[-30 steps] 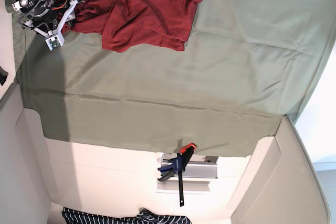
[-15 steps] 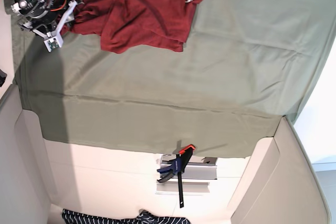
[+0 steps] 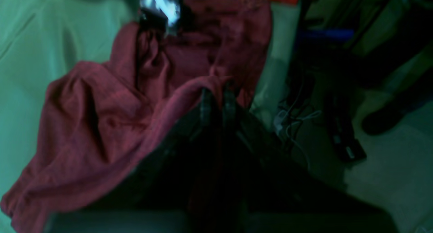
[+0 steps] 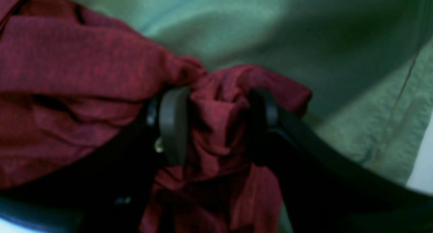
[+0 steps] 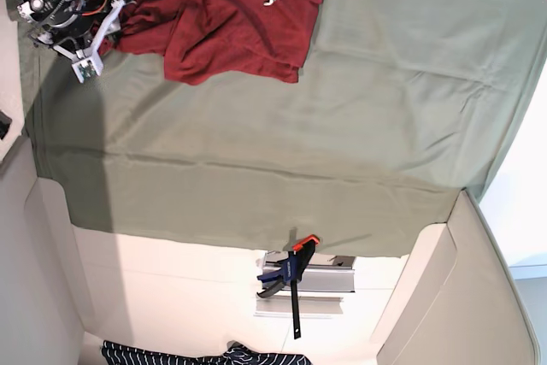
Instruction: Fold the T-shirt properly
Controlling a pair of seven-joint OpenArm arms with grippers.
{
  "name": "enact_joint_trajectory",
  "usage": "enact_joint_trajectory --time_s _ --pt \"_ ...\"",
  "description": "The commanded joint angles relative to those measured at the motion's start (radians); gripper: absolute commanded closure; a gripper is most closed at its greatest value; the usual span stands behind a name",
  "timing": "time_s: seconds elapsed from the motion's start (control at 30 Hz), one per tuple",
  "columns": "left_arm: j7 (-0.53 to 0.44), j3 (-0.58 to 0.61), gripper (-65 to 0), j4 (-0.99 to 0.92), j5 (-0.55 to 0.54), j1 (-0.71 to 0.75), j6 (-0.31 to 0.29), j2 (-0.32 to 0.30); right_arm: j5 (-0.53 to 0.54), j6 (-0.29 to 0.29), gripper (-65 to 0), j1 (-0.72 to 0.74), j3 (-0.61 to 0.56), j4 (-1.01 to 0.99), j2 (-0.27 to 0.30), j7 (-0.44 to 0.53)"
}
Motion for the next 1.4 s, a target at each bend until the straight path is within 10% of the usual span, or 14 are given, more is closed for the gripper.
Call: enact_joint_trajectory --time_s 0.0,0.13,0.3,0.73,1.13,1.37 --pt "-0.025 -0.001 0.0 0.016 -0.018 -0.005 0.001 0.003 0.006 0.003 -28.8 0.013 0.002 0.010 0.005 0.004" --pt "-0.005 -0.001 0.0 0.016 -0.018 -0.005 0.000 0.002 0.007 0.003 -28.8 0.013 0.002 0.010 0.005 0.004" --pt "-0.001 -0.001 -25.5 0.016 -0.018 -0.005 0.001 0.000 0.006 0.003 -28.8 0.013 0.002 0.010 0.005 0.004" --pt "0.114 -0.006 -25.5 0.053 -0.086 -0.005 0.001 -0.075 -0.005 0.003 -28.8 0.014 0.002 0.010 0.006 0.005" --pt "0.080 -0.243 -25.5 0.071 -0.048 0.021 0.032 -0.145 -0.203 -0.139 -28.9 0.159 0.021 0.011 0.100 -0.056" --pt "0.056 -0.352 -25.5 0.058 -0.048 0.050 0.047 -0.147 0.038 -0.109 -28.9 0.181 0.196 0.004 0.142 -0.170"
